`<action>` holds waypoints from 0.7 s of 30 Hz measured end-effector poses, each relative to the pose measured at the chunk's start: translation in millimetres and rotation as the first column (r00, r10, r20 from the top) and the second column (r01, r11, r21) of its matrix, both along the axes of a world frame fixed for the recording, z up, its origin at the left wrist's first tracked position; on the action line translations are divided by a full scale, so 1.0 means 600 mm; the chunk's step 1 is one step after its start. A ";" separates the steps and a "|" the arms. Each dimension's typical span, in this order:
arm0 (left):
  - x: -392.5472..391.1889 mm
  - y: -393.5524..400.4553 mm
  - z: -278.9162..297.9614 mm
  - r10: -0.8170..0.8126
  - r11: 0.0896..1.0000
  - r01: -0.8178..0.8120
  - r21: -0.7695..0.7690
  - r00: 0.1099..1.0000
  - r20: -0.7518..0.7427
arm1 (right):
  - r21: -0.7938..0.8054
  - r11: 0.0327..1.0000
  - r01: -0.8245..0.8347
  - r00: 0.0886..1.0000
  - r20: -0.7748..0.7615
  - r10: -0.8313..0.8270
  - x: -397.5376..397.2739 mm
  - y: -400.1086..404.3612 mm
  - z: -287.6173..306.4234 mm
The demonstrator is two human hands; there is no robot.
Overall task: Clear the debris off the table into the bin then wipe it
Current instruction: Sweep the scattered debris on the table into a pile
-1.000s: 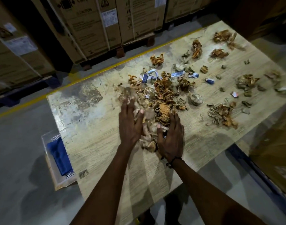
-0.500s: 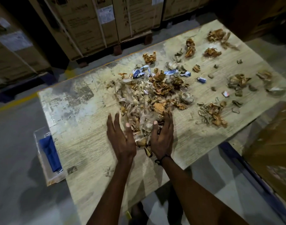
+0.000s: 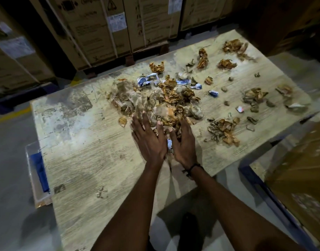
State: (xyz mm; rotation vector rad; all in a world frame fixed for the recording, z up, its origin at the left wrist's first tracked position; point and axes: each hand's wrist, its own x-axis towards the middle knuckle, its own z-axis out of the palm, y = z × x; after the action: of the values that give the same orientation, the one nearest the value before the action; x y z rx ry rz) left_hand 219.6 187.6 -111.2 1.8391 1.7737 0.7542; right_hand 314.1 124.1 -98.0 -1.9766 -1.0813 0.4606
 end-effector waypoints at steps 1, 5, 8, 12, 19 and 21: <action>0.006 -0.001 0.001 0.007 1.000 -0.007 0.009 1.000 0.010 | 0.011 1.000 -0.011 0.999 0.032 0.011 0.022 -0.002 0.004; 0.008 -0.020 0.009 0.065 0.997 -0.069 0.045 0.993 0.095 | 0.120 0.992 0.028 0.980 0.192 -0.051 0.099 -0.029 0.021; 0.002 -0.040 0.012 0.034 0.997 -0.039 0.065 0.996 0.079 | 0.069 0.965 0.254 0.900 0.348 -0.262 0.158 -0.061 0.018; 0.001 -0.045 0.004 -0.032 0.997 0.030 0.074 0.999 0.021 | -0.113 0.879 0.464 0.859 0.300 -0.415 0.198 -0.084 -0.022; 0.005 -0.046 -0.002 -0.017 0.997 0.016 0.073 1.000 0.007 | -0.139 0.936 0.323 0.932 0.220 -0.289 0.166 -0.030 -0.044; 0.007 -0.045 -0.001 -0.013 0.998 0.013 0.068 1.000 0.002 | -0.115 0.961 0.251 0.959 0.168 -0.230 0.145 -0.013 -0.041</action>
State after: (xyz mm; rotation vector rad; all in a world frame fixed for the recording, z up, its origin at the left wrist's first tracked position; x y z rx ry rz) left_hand 223.8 160.6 -111.8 1.8906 1.7534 0.8207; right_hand 401.3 116.5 -122.7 -2.2610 -0.9037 0.2591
